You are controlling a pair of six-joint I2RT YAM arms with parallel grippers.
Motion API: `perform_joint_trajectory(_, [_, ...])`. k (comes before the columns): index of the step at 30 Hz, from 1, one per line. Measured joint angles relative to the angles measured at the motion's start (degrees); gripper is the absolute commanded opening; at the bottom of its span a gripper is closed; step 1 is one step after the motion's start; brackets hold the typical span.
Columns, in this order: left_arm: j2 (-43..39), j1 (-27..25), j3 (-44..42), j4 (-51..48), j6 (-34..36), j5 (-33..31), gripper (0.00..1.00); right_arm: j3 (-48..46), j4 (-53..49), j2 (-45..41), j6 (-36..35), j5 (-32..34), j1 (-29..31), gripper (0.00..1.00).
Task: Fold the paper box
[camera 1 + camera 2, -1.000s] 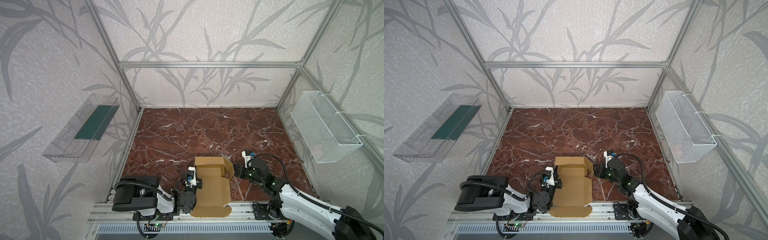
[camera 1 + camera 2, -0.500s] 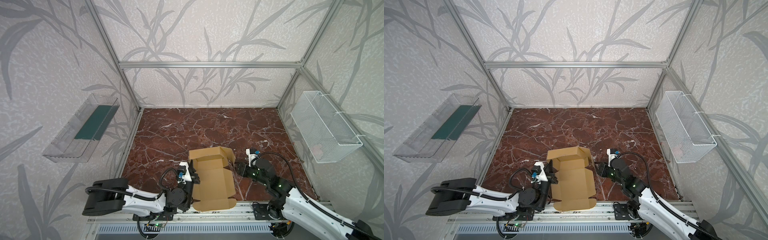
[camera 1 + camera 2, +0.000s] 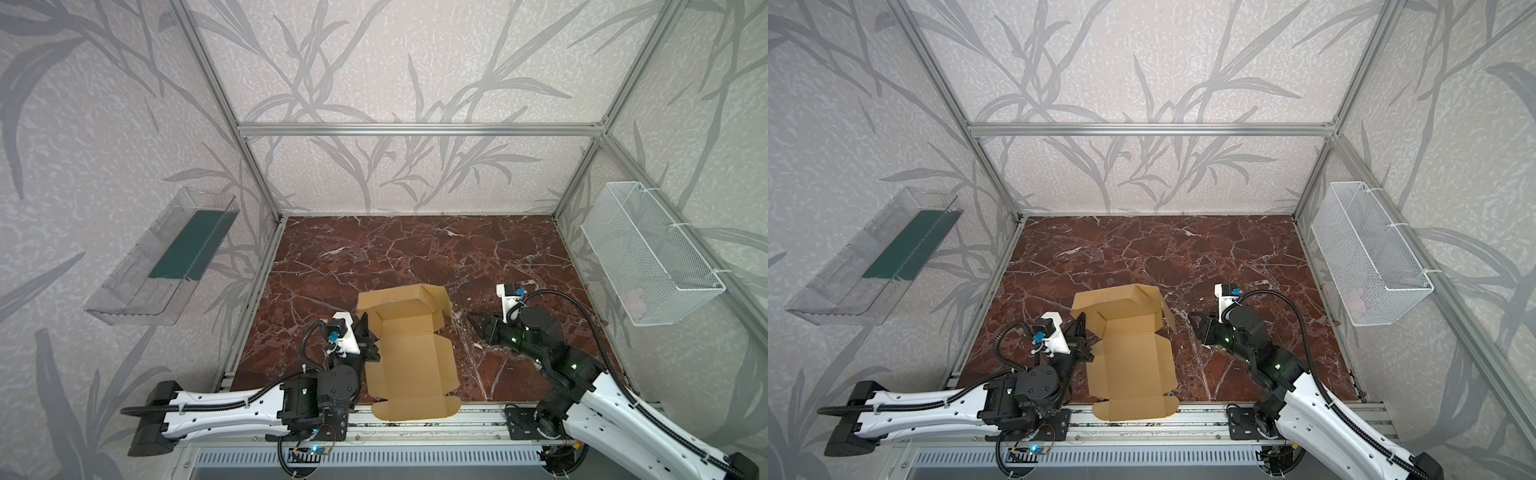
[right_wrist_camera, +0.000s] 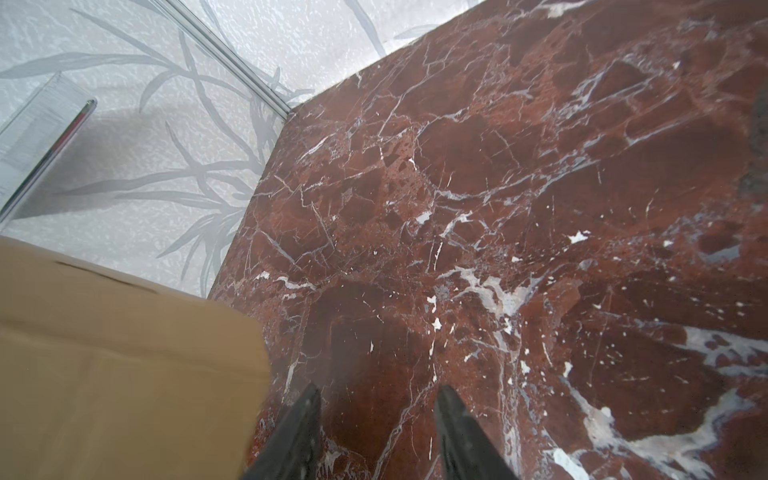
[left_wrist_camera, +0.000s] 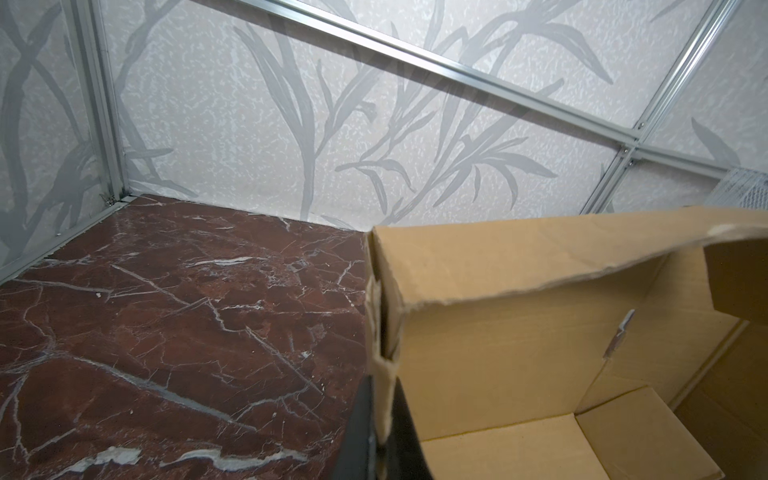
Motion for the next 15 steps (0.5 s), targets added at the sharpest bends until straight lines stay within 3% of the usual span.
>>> perform_joint_trajectory(6, [3.23, 0.00, 0.00, -1.51, -0.15, 0.92, 0.00, 4.46, 0.52, 4.81, -2.36, -0.72, -0.59, 0.47])
perform_joint_trajectory(15, [2.78, 0.00, -0.13, -1.22, -0.37, 0.94, 0.00, 2.12, 6.88, 8.87, -1.57, -7.02, -0.70, 0.47])
